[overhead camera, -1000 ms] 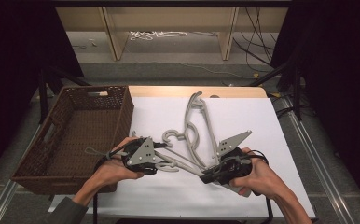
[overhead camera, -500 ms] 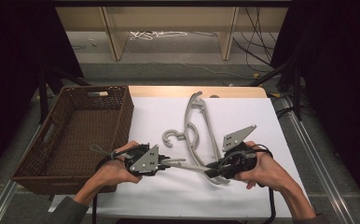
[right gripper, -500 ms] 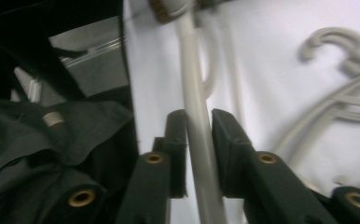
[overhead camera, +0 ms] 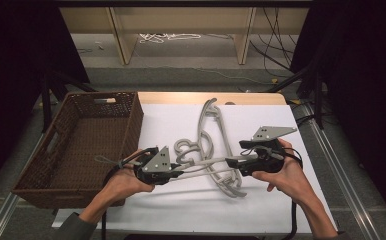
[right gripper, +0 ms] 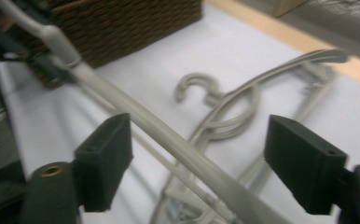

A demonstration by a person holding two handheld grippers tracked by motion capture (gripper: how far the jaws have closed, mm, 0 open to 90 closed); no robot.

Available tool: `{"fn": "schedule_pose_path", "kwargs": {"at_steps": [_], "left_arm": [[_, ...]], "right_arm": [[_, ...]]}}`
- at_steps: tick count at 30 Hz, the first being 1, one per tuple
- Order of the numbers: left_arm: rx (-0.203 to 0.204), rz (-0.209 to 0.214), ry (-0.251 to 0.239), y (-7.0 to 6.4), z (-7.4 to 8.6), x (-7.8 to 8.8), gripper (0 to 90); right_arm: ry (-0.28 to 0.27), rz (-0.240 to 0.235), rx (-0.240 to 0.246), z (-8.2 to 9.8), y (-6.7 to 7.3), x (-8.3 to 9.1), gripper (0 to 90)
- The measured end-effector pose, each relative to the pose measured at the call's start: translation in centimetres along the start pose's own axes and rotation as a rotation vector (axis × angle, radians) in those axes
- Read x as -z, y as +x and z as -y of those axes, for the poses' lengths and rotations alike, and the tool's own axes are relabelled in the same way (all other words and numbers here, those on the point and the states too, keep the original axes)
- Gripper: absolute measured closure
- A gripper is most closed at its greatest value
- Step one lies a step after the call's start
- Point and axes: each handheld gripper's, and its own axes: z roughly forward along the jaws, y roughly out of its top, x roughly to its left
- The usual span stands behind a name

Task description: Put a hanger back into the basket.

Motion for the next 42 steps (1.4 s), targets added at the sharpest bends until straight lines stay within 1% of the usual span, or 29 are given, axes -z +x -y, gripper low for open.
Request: {"fn": "schedule_pose_path", "kwargs": {"at_steps": [2, 3, 4, 5, 6, 7, 8, 9, 10, 12, 13, 14, 15, 16, 17, 18, 21, 23, 26, 28, 32, 33, 35, 36, 37, 39, 40, 41, 42], "left_arm": [[0.04, -0.007, -0.008, 0.4, 0.1, 0.2, 79.3], [0.066, -0.018, -0.009, 0.6, 0.2, 0.3, 79.3], [0.089, -0.025, -0.017, 0.6, 0.3, 0.4, 79.3], [0.091, -0.03, -0.007, 0.8, 0.3, 0.6, 79.3], [0.113, -0.043, -0.01, 1.1, 0.4, 0.7, 79.3], [0.113, -0.043, -0.01, 1.1, 0.4, 0.7, 79.3], [0.137, -0.063, -0.011, 1.4, 0.3, 1.1, 79.3], [0.137, -0.063, -0.011, 1.4, 0.3, 1.1, 79.3], [0.181, -0.074, -0.035, 1.8, 0.2, 1.9, 79.3], [0.21, -0.083, -0.056, 2.2, 0.1, 2.5, 79.3], [0.21, -0.083, -0.056, 2.2, 0.1, 2.5, 79.3], [0.228, -0.093, -0.069, 2.6, 0.0, 3.1, 79.3], [0.228, -0.093, -0.069, 2.6, 0.0, 3.1, 79.3], [0.265, -0.099, -0.102, 2.9, 0.0, 3.5, 79.3], [0.265, -0.099, -0.102, 2.9, 0.0, 3.5, 79.3], [0.288, -0.098, -0.109, 3.1, -0.3, 4.1, 79.3], [0.32, -0.093, -0.155, 3.3, -0.8, 5.2, 79.3], [0.337, -0.085, -0.172, 3.4, -1.5, 6.1, 79.3], [0.357, -0.08, -0.215, 3.7, -2.6, 7.7, 79.3], [0.362, -0.089, -0.229, 4.0, -3.2, 8.8, 79.3], [0.364, -0.108, -0.23, 4.8, -3.5, 10.5, 79.3], [0.374, -0.13, -0.226, 5.4, -3.3, 11.5, 79.3], [0.389, -0.168, -0.222, 6.3, -2.6, 12.6, 79.3], [0.397, -0.184, -0.22, 6.7, -2.2, 13.0, 79.3], [0.397, -0.184, -0.22, 6.7, -2.2, 13.0, 79.3], [0.447, -0.206, -0.241, 7.9, -0.9, 14.0, 79.3], [0.458, -0.212, -0.241, 8.2, -0.5, 14.2, 79.3], [0.468, -0.229, -0.239, 8.6, 0.0, 14.5, 79.3], [0.472, -0.249, -0.232, 8.9, 0.6, 14.7, 79.3]], "right_arm": [[-0.058, 0.038, -0.008, 0.2, 0.0, 0.3, 24.1], [-0.074, 0.051, -0.017, 0.3, 0.0, 0.4, 24.1], [-0.113, 0.067, -0.039, 0.5, 0.1, 0.4, 23.7], [-0.13, 0.085, -0.045, 0.6, 0.1, 0.6, 22.8], [-0.157, 0.11, -0.051, 0.8, 0.1, 0.6, 22.7], [-0.157, 0.11, -0.051, 0.8, 0.1, 0.6, 22.7], [-0.167, 0.134, -0.053, 1.0, 0.1, 0.8, 21.5], [-0.167, 0.134, -0.053, 1.0, 0.1, 0.8, 21.5], [-0.167, 0.152, -0.052, 1.2, 0.3, 1.0, 20.3], [-0.182, 0.165, -0.052, 1.3, 0.5, 1.1, 20.1], [-0.182, 0.165, -0.052, 1.3, 0.5, 1.1, 20.1], [-0.21, 0.186, -0.063, 1.5, 0.9, 1.2, 18.8], [-0.21, 0.186, -0.063, 1.5, 0.9, 1.2, 18.8], [-0.198, 0.178, -0.06, 1.9, 1.3, 1.1, 18.8], [-0.196, 0.178, -0.056, 2.2, 1.4, 1.0, 18.9], [-0.19, 0.174, -0.054, 2.6, 1.7, 0.8, 18.7], [-0.166, 0.164, -0.06, 3.4, 2.1, 0.6, 18.6], [-0.173, 0.163, -0.063, 4.0, 2.2, 0.4, 18.5], [-0.17, 0.158, -0.068, 4.6, 2.4, 0.3, 17.5], [-0.176, 0.159, -0.07, 5.1, 2.6, 0.1, 17.5], [-0.166, 0.154, -0.076, 5.5, 2.6, -0.1, 17.5], [-0.173, 0.153, -0.077, 5.8, 2.7, -0.3, 17.5], [-0.154, 0.152, -0.081, 5.9, 2.7, -0.3, 17.5], [-0.161, 0.147, -0.082, 6.1, 2.7, -0.4, 17.5], [-0.161, 0.147, -0.082, 6.1, 2.7, -0.4, 17.5], [-0.157, 0.155, -0.089, 6.2, 2.6, -0.5, 17.5], [-0.161, 0.151, -0.092, 6.3, 2.6, -0.6, 17.5], [-0.146, 0.149, -0.1, 6.3, 2.7, -0.5, 17.4], [-0.153, 0.156, -0.091, 6.3, 2.6, -0.6, 17.4]]}}
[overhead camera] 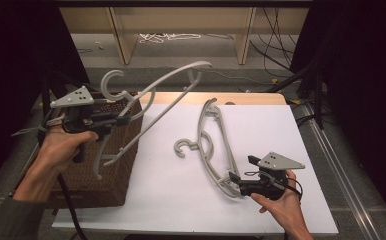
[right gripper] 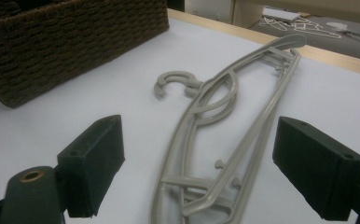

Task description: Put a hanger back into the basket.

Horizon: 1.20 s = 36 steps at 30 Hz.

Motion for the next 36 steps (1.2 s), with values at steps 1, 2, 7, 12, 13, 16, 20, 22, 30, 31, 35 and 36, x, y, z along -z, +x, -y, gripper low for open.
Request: {"fn": "schedule_pose_path", "kwargs": {"at_steps": [1, 2, 7, 12, 13, 16, 20, 22, 30, 31, 35, 36], "left_arm": [[0.013, -0.018, 0.002, 0.8, 0.3, 0.3, 79.3], [0.017, -0.031, 0.002, 1.2, 0.5, 0.5, 79.3], [0.032, -0.091, -0.013, 3.2, 1.5, 1.4, 79.4], [0.03, -0.173, -0.004, 5.7, 3.0, 2.9, 79.3], [0.033, -0.188, -0.001, 6.1, 3.3, 3.2, 79.3], [0.04, -0.216, 0.008, 7.0, 4.3, 3.8, 79.3], [0.049, -0.247, 0.025, 8.0, 5.7, 4.7, 79.3], [0.05, -0.258, 0.032, 8.4, 6.2, 5.0, 79.3], [0.055, -0.28, 0.055, 9.6, 8.4, 5.9, 79.3], [0.055, -0.284, 0.061, 9.6, 8.6, 5.9, 79.3], [0.054, -0.287, 0.074, 9.8, 9.4, 5.9, 79.3], [0.059, -0.294, 0.078, 10.0, 9.9, 6.0, 79.3]], "right_arm": [[-0.003, 0.003, -0.001, 0.1, 0.0, 0.0, 17.4], [-0.005, 0.005, -0.004, 0.1, 0.1, -0.1, 17.3], [0.004, 0.0, -0.008, 0.4, 0.1, -0.3, 17.0], [0.017, -0.011, -0.027, 0.6, 0.2, -0.6, 17.0], [0.021, 0.002, -0.017, 0.6, 0.1, -0.5, 17.0], [0.014, 0.002, -0.011, 0.7, 0.0, -0.5, 17.0], [0.02, -0.002, -0.013, 0.8, 0.0, -0.6, 17.0], [0.026, -0.002, -0.012, 0.8, 0.0, -0.7, 17.0], [0.031, -0.008, -0.011, 0.9, 0.1, -0.8, 17.1], [0.032, -0.007, -0.012, 1.0, 0.1, -0.8, 17.1], [0.04, -0.001, -0.012, 1.1, 0.1, -0.8, 17.1], [0.044, -0.001, -0.012, 1.0, 0.1, -0.8, 17.1]]}}
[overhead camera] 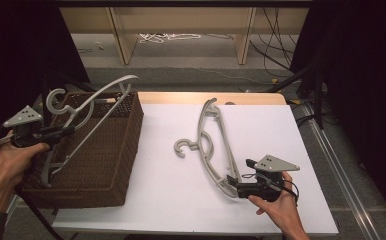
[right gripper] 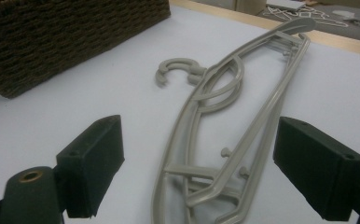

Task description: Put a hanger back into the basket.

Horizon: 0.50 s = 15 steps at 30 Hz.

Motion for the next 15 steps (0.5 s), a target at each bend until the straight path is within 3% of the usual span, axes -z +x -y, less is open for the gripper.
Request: {"fn": "schedule_pose_path", "kwargs": {"at_steps": [2, 8, 10, 15], "left_arm": [[-0.001, 0.002, 0.003, 0.2, 0.4, 0.1, 79.3], [-0.021, -0.015, 0.034, 0.5, 1.3, 0.4, 79.3], [-0.01, -0.026, 0.057, 0.6, 1.6, 0.4, 79.3], [-0.027, -0.037, 0.133, 1.3, 2.5, 0.0, 79.3]], "right_arm": [[-0.025, -0.013, -0.003, 0.1, 0.0, -0.3, 17.1], [-0.001, -0.004, -0.002, 0.1, 0.0, -0.2, 17.0], [0.001, -0.018, -0.008, 0.1, 0.1, -0.2, 17.1], [-0.006, -0.028, -0.016, 0.2, 0.1, -0.4, 17.1]]}}
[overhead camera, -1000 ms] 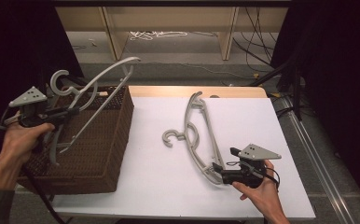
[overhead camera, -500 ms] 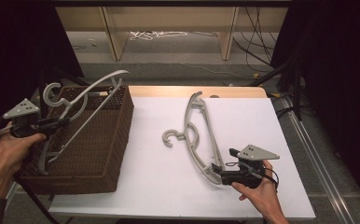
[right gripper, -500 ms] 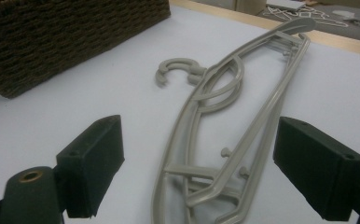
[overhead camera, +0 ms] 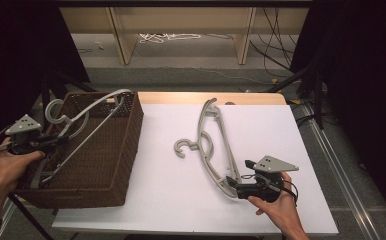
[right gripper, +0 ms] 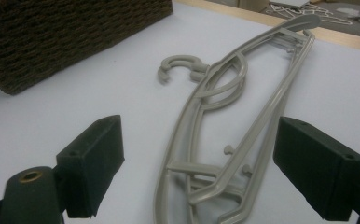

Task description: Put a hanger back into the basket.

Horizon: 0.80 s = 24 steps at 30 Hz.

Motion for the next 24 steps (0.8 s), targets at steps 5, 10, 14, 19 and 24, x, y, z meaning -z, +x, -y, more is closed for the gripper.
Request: {"fn": "schedule_pose_path", "kwargs": {"at_steps": [5, 10, 14, 19, 24], "left_arm": [[0.023, 0.015, 0.03, 0.1, 0.6, -1.1, 79.3], [0.02, 0.017, 0.062, 0.4, 0.8, -2.0, 79.2], [-0.004, 0.028, 0.132, 0.4, 0.5, -2.9, 79.2], [-0.026, 0.037, 0.194, 0.2, 0.6, -4.1, 79.1], [-0.009, 0.04, 0.19, 0.0, 1.1, -4.9, 79.1]], "right_arm": [[0.001, 0.007, 0.017, 0.0, -0.1, -0.1, 17.0], [0.014, 0.007, 0.016, 0.1, -0.2, 0.0, 17.1], [0.016, 0.01, 0.01, 0.1, -0.2, 0.0, 17.0], [0.022, 0.004, 0.009, 0.1, -0.1, 0.0, 17.1], [0.02, 0.01, 0.012, 0.1, -0.2, 0.0, 17.1]]}}
